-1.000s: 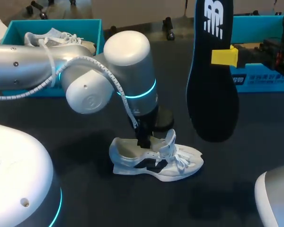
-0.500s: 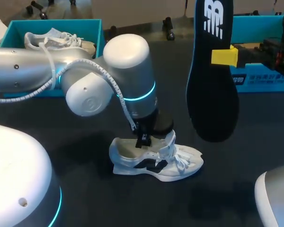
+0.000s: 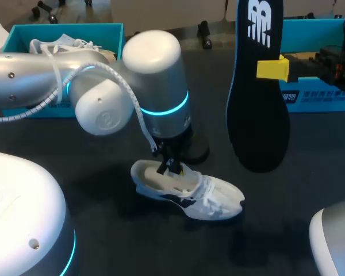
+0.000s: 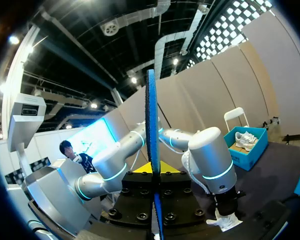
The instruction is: Take the shoe out of the shoebox, open the shoe tongue, remove and reinsert the insole, then place the shoe into the shoebox
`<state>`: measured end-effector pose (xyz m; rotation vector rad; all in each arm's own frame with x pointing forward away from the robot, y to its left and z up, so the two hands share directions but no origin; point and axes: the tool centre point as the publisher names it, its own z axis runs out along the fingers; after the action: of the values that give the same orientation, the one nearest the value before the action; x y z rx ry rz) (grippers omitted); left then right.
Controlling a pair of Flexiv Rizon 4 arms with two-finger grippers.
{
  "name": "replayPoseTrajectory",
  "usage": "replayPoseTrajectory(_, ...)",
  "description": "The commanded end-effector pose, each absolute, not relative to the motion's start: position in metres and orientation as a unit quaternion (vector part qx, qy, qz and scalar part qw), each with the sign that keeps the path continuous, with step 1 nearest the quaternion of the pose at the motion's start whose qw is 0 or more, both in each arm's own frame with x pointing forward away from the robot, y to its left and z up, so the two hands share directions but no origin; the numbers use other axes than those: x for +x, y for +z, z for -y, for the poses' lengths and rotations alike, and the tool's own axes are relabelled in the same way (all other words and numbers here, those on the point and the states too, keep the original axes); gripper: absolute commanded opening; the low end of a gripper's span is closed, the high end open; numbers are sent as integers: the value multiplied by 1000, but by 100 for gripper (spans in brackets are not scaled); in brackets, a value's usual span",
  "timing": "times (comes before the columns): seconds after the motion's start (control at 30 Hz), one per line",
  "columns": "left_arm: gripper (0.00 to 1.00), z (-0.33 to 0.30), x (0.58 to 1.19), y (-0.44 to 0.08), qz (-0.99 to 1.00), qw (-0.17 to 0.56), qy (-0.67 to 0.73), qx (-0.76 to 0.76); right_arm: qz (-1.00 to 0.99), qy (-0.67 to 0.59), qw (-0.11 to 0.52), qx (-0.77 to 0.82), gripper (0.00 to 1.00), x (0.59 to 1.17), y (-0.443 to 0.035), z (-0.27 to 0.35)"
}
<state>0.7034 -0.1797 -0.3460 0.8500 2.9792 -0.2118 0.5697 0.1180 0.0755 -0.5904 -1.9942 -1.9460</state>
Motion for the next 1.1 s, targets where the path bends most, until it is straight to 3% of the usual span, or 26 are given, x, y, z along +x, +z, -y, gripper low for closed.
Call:
replayPoseTrajectory(0.03, 0, 170, 705, -324, -944, 14, -71, 321, 694, -674, 148, -205, 0, 574, 77, -121)
replayPoseTrajectory(0.57, 0, 172, 686, -306, -777, 37, -27, 628, 694, -674, 148, -205, 0, 574, 77, -121)
replayPoseTrajectory(1.1, 0, 181, 672, -328, -661, 38, 9, 750, 694, -674, 148, -205, 0, 574, 77, -121)
